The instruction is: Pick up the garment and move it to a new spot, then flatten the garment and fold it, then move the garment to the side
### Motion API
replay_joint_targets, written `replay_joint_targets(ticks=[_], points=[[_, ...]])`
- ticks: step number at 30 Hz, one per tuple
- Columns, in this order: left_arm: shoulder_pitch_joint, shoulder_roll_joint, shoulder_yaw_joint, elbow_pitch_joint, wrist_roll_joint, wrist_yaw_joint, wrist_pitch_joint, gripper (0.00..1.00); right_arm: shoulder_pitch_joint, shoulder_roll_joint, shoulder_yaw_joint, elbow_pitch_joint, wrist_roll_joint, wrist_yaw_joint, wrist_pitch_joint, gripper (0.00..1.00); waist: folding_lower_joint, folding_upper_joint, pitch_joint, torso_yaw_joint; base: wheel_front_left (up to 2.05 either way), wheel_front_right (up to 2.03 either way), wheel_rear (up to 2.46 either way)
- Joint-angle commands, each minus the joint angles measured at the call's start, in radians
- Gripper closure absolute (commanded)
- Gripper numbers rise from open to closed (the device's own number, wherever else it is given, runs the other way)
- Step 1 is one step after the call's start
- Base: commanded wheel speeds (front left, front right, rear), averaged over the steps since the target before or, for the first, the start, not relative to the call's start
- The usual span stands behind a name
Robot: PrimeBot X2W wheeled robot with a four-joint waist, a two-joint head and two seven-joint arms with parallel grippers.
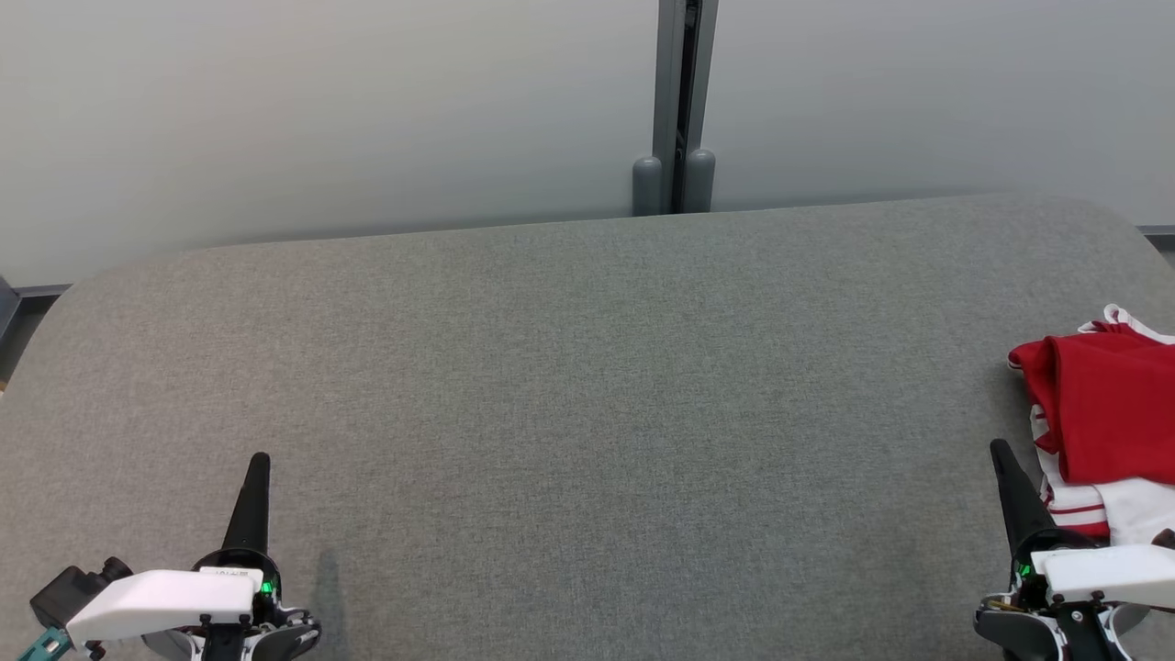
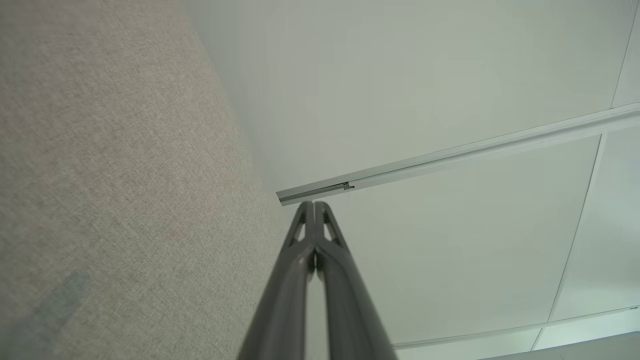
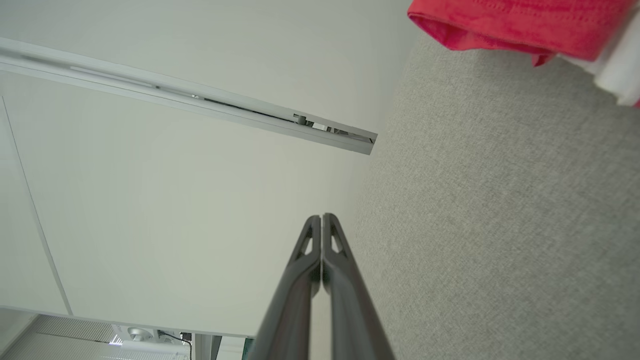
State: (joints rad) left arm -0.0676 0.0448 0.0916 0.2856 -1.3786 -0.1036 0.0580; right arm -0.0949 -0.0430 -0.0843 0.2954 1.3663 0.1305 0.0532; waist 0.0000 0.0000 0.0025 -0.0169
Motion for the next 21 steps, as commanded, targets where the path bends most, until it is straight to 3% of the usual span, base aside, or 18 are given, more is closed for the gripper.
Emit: replay_joint_targets(ticks=[1,21], points=[[-0.023,0.006,0.006,-0.011,-0.022,-0.006,0.004,1.00,-0.017,-0.009,-0.005,-0.014,0.022,0.000,0.009,1.00,0.0000,0.0000,0.000,0.001,0.00,0.00,0.00],[-0.042,0.007,0.020,-0.034,-0.172,-0.023,0.043,1.00,-0.019,-0.010,-0.024,-0.043,0.183,0.000,0.048,1.00,0.0000,0.0000,0.000,0.012,0.00,0.00,0.00]])
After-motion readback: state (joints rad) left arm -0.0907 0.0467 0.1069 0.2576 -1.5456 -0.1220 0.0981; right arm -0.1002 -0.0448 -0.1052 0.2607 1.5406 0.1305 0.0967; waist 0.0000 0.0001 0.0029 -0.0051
